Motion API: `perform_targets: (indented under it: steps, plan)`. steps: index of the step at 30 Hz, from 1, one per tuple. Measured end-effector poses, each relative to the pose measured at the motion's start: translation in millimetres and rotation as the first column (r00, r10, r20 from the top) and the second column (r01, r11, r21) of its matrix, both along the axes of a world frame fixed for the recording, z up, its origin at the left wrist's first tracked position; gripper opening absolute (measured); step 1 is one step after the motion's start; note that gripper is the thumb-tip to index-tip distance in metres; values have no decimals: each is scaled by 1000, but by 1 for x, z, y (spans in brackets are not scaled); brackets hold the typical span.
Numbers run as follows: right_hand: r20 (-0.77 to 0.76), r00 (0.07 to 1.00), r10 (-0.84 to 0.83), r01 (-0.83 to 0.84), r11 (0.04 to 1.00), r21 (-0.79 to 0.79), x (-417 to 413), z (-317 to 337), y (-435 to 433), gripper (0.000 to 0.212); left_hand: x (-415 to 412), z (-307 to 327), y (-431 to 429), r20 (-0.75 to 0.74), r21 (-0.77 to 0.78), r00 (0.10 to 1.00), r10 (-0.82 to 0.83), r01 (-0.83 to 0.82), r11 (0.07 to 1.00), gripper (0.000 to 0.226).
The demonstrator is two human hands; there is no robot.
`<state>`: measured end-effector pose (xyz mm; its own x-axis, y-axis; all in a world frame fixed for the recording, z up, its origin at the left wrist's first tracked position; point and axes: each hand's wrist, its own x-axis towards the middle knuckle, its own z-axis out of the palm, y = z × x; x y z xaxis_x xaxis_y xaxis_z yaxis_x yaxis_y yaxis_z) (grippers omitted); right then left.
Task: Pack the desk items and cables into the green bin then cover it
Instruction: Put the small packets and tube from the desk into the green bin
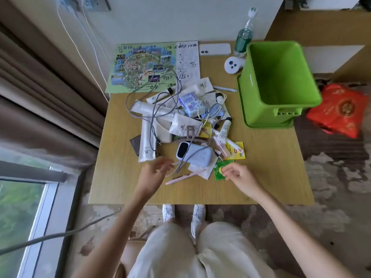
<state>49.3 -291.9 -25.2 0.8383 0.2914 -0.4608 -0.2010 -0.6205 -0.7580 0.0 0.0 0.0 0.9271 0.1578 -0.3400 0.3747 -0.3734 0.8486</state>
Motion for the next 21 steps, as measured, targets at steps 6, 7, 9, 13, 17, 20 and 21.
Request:
perform_targets:
  steps: [6, 7, 9, 13, 17, 20, 21]
  plan:
    - [262, 963, -67, 108, 984, -145, 33, -3, 3, 10, 54, 20, -44, 157, 170, 978, -138, 111, 979, 26]
    - [288, 956, -50, 105, 978, -178, 33, -6, 1, 9, 57, 18, -52, 178, 245, 960, -215, 169, 955, 26]
    - [285, 958, 7, 64, 969, -239, 32, -10, 1, 12, 62, 10, -64, 170, 391, 905, -390, 301, 870, 25]
    - [243, 967, 69, -8, 971, -241, 20, -25, 5, 38, 57, -14, -77, 29, 589, 800, -600, 471, 657, 28]
    - [318, 935, 158, -32, 930, -367, 15, -35, 2, 51, 56, -23, -75, 43, 676, 775, -631, 442, 589, 31]
    - [322, 931, 173, -13, 896, -443, 12, -38, -4, 54, 53, -23, -71, 24, 728, 751, -660, 439, 526, 40]
    - [318, 932, 172, 1, 879, -477, 11, -39, -6, 52, 51, -23, -69, 21, 744, 743, -668, 435, 507, 42]
